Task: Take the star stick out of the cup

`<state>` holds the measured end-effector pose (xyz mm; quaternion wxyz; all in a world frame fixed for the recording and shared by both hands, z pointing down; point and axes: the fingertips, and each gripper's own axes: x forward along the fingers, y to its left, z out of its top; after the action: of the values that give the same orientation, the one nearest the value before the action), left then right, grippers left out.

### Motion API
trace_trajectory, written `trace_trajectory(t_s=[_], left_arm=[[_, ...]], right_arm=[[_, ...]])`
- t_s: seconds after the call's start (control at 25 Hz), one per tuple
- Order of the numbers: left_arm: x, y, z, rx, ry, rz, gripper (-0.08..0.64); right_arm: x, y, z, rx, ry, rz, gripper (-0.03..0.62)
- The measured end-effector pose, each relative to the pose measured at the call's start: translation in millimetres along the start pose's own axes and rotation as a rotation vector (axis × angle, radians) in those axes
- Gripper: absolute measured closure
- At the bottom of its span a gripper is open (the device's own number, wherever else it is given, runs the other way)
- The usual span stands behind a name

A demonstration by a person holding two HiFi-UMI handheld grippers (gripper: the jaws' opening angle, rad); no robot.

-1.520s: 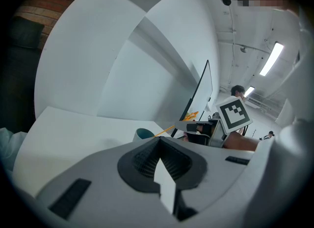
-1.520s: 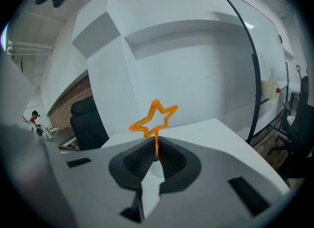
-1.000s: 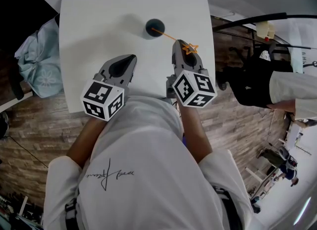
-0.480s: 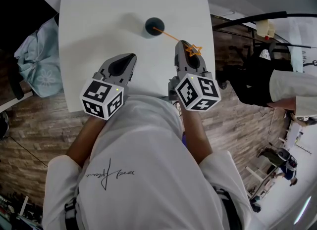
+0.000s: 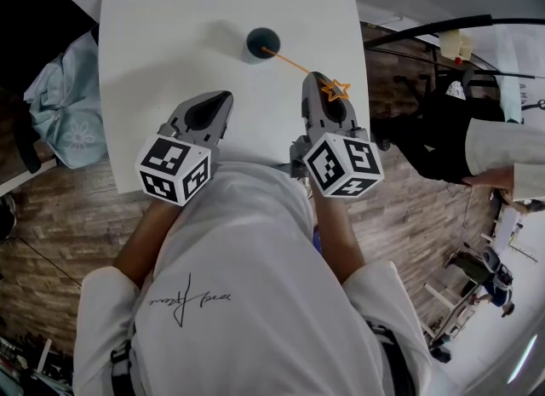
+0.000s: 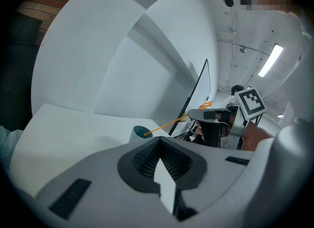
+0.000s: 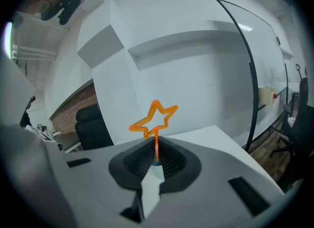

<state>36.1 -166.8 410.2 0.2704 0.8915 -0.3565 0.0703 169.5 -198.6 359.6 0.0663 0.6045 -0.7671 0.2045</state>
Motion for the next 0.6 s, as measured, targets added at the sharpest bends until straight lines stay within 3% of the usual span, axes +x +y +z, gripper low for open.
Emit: trace_trajectory(t_s=[0.6], left_arm=[[0.1, -0.2, -3.8, -0.008, 0.007, -0.001, 0.557]], right_arm=[[-16.7, 9.6, 2.6, 0.024, -0.002, 0.037, 0.566]])
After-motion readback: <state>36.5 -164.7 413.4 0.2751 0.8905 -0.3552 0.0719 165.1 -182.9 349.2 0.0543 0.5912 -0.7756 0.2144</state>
